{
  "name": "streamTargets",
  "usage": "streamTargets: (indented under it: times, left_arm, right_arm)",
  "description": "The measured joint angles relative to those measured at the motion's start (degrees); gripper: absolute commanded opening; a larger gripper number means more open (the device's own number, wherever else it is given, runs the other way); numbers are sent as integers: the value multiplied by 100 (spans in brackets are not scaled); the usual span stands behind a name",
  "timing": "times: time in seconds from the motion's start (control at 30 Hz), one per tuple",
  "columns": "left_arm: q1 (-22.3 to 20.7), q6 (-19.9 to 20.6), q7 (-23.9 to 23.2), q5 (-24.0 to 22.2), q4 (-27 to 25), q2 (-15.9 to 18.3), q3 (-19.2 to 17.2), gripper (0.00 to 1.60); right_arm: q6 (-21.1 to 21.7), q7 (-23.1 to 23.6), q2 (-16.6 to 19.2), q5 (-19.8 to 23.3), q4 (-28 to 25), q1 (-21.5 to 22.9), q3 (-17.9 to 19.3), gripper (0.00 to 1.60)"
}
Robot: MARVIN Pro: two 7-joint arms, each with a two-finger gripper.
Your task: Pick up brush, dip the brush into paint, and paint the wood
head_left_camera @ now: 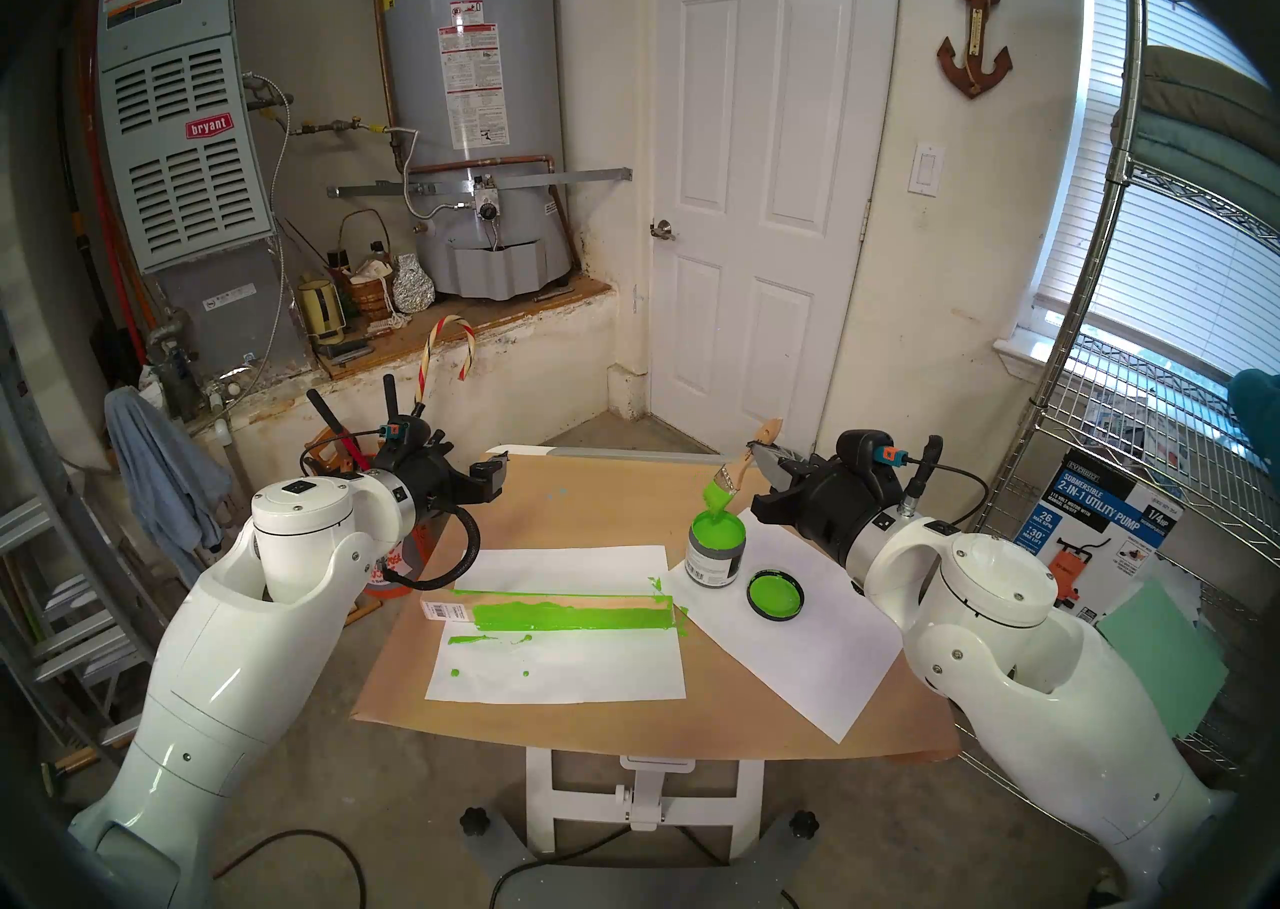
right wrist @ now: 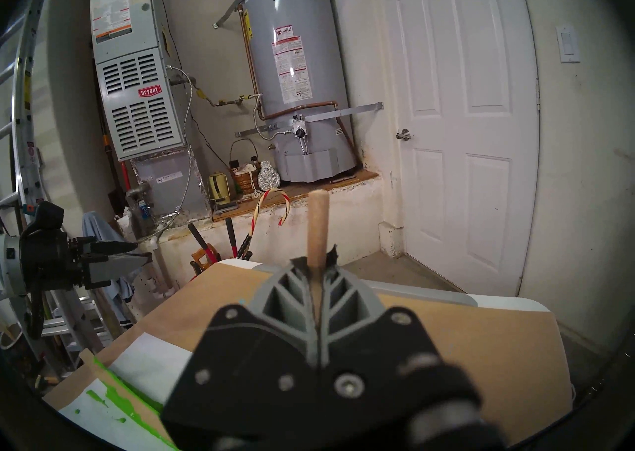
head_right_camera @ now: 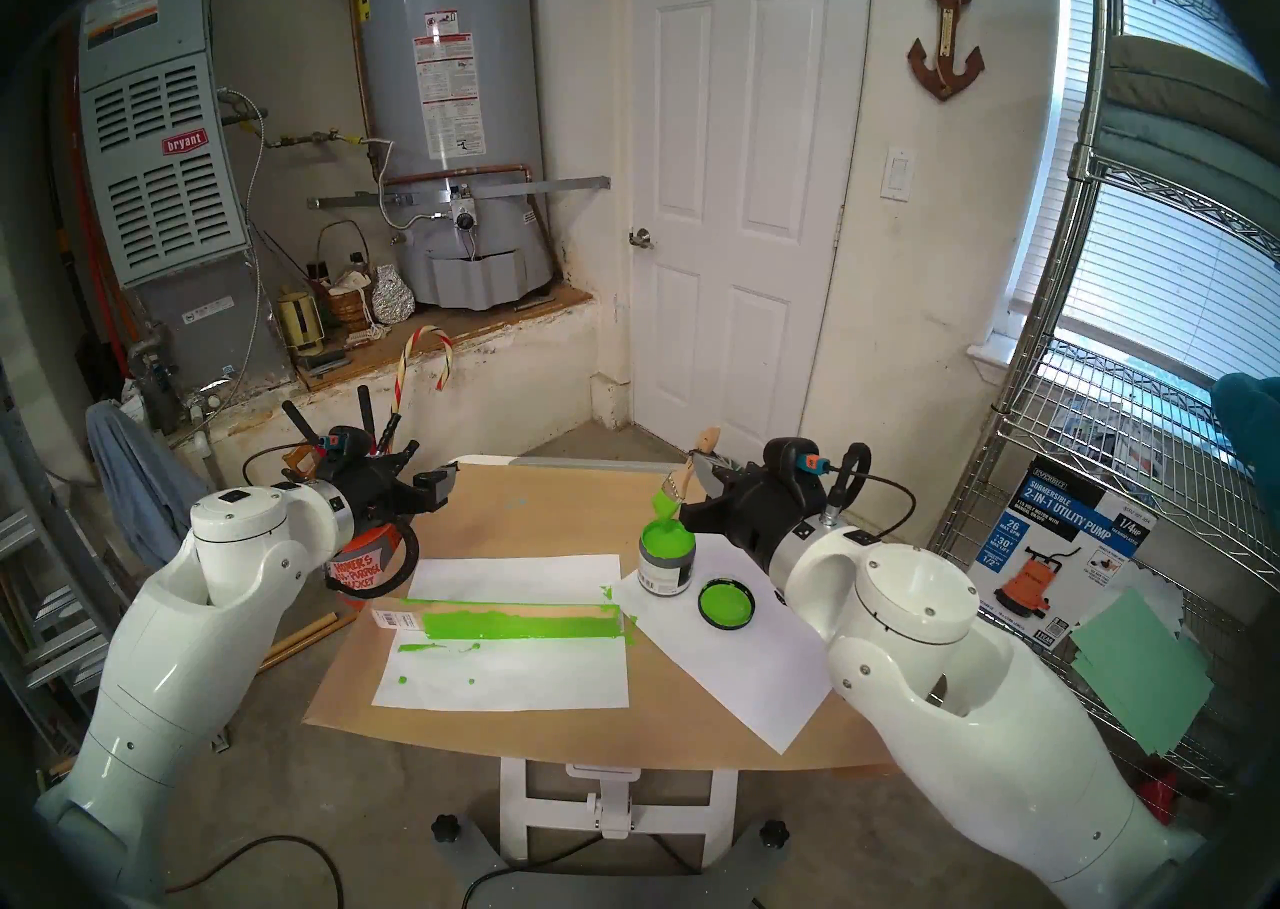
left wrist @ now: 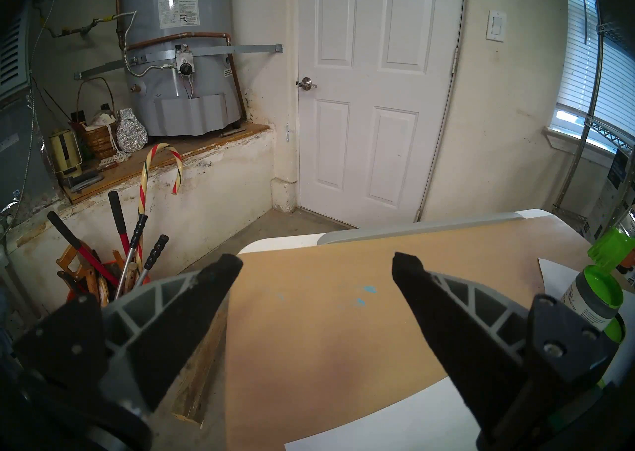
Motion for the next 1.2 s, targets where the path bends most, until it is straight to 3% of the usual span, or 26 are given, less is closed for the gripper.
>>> streamTargets:
  times: [0.53,1.2]
  left_arm:
    - [0,1,0,0,0,0,-1,160]
    - [0,0,0,0,0,0,1,160]
  right_arm:
    - [-134,112,108,-53,-4,-323,88,0]
    - [57,40,-49,-702,354,43,-593,0]
